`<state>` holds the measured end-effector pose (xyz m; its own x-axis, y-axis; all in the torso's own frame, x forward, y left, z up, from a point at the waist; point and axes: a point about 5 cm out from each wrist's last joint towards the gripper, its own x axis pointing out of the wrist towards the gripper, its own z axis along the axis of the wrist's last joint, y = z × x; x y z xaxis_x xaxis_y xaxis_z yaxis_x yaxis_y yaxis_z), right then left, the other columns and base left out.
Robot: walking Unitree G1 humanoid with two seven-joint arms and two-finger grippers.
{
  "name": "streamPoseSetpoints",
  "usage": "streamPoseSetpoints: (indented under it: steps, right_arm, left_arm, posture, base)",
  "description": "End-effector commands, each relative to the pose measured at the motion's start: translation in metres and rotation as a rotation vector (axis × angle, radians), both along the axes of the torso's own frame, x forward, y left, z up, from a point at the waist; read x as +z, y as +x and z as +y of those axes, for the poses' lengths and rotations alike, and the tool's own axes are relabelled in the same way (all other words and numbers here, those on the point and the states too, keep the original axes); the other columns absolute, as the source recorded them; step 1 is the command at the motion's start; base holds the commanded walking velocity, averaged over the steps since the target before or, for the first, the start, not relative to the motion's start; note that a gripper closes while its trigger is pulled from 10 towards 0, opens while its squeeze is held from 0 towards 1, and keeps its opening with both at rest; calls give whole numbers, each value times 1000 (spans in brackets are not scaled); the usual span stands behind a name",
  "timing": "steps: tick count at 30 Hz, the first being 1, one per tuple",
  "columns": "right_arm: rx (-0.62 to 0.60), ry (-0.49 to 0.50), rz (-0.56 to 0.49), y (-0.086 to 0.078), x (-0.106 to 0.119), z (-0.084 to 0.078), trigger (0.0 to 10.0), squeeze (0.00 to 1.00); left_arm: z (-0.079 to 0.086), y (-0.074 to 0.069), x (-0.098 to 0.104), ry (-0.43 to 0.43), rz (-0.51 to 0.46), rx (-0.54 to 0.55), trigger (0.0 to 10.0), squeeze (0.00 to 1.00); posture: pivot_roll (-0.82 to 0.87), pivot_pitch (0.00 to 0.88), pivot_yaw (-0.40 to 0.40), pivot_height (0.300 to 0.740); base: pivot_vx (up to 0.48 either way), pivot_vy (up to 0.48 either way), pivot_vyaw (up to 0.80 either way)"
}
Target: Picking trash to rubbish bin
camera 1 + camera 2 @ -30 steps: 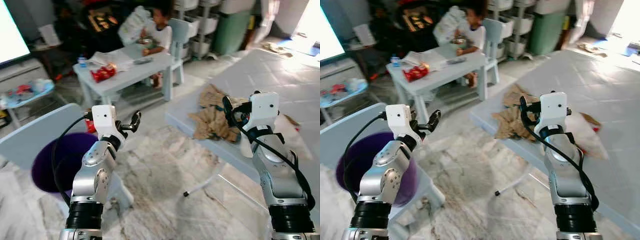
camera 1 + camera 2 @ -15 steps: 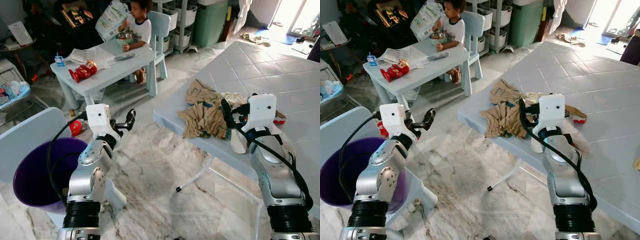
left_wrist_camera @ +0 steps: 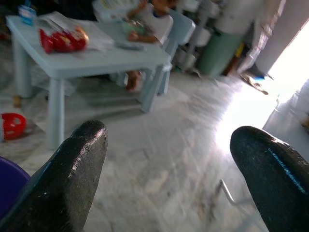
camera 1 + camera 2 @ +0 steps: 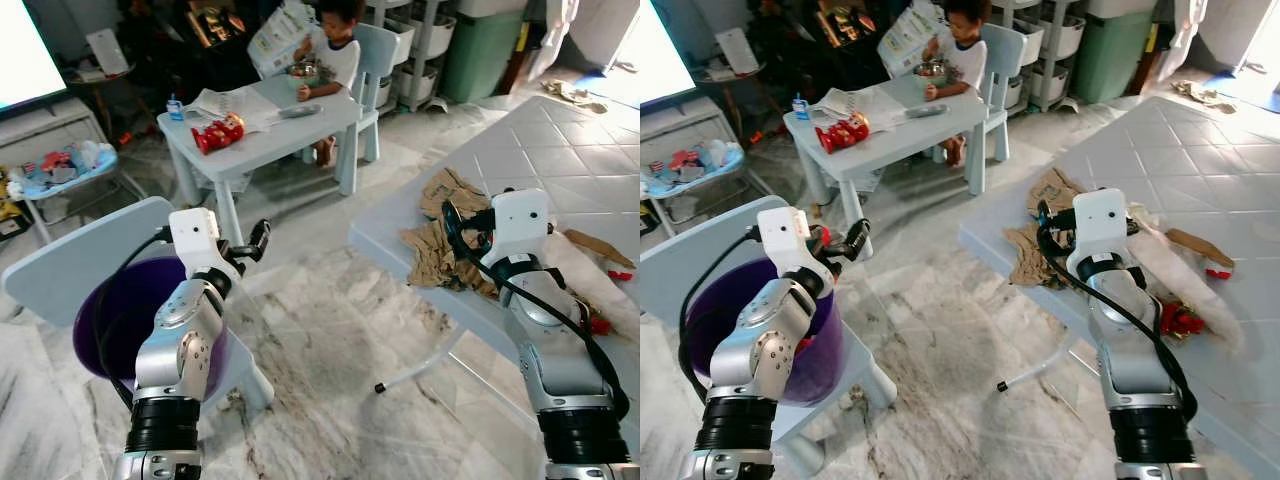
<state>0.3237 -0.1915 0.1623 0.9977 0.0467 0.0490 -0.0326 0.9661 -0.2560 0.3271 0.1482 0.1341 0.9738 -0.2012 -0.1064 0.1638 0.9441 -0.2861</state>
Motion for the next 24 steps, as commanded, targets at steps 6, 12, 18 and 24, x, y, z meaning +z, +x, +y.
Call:
streamPoseSetpoints:
  steps: [6, 12, 18, 24]
  right_arm:
    - [-73, -125, 110, 7, -9, -21, 10000, 0]
    - [-116, -143, 17, 8, 7, -28, 10000, 0]
    - [-128, -126, -30, 6, 11, -27, 10000, 0]
    - [-121, -124, -40, 6, 11, -24, 10000, 0]
  left_arm:
    - [-19, -11, -17, 61, 67, -124, 10000, 0]
    - [-25, -12, -12, 37, 38, -146, 10000, 0]
    - [-20, -5, -3, 12, 7, -96, 10000, 0]
    - [-17, -4, 0, 6, -14, -101, 10000, 0]
  posture:
    - [-68, 49, 7, 740]
    - [-75, 49, 7, 740]
    - [-75, 48, 9, 740]
    - [-75, 44, 14, 740]
  base:
    - [0, 0, 0]
    - [0, 0, 0]
    - [0, 0, 0]
    - [0, 0, -631]
